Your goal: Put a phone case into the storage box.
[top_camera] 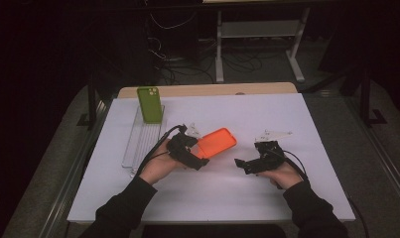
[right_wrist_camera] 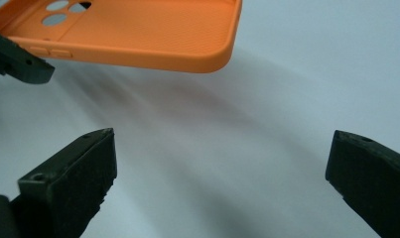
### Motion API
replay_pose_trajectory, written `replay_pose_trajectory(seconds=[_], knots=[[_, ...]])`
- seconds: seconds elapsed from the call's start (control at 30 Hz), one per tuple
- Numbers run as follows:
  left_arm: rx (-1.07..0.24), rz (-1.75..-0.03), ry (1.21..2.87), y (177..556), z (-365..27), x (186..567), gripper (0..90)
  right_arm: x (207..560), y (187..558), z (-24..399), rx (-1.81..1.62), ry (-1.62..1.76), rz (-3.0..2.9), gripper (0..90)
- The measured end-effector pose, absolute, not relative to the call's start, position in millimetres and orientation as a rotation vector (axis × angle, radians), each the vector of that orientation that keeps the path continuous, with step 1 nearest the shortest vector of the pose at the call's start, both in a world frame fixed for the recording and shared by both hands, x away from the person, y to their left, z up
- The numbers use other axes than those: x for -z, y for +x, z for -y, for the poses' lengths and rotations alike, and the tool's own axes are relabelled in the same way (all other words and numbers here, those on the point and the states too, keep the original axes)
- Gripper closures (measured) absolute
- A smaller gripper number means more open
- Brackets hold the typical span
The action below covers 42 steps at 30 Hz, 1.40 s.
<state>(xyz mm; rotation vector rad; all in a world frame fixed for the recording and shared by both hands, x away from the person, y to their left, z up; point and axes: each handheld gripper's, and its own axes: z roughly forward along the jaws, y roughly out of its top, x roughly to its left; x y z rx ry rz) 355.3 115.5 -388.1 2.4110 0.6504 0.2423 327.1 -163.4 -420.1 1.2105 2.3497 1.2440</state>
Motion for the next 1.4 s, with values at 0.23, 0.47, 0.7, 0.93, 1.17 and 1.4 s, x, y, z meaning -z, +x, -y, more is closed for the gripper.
replay_pose_trajectory(seconds=[0.23,0.47,0.7,0.93,1.17,1.4], knots=[[-0.231,-0.642,2.418,356,-116,389,16.2,420,326,163,-1.200,1.153,-2.306,0.0],[-0.217,-0.646,2.407,357,-117,389,16.2,420,325,163,-1.098,1.022,-2.295,0.0],[-0.216,-0.632,2.417,357,-118,387,16.2,417,322,161,-1.028,0.925,-2.251,0.0],[-0.215,-0.628,2.420,356,-118,387,16.2,416,317,157,-0.966,0.814,-2.203,0.0],[-0.221,-0.627,2.418,357,-119,387,16.2,418,312,150,-0.864,0.696,-2.176,0.0],[-0.231,-0.613,2.425,358,-119,386,16.2,421,306,142,-0.705,0.481,-2.137,0.0]])
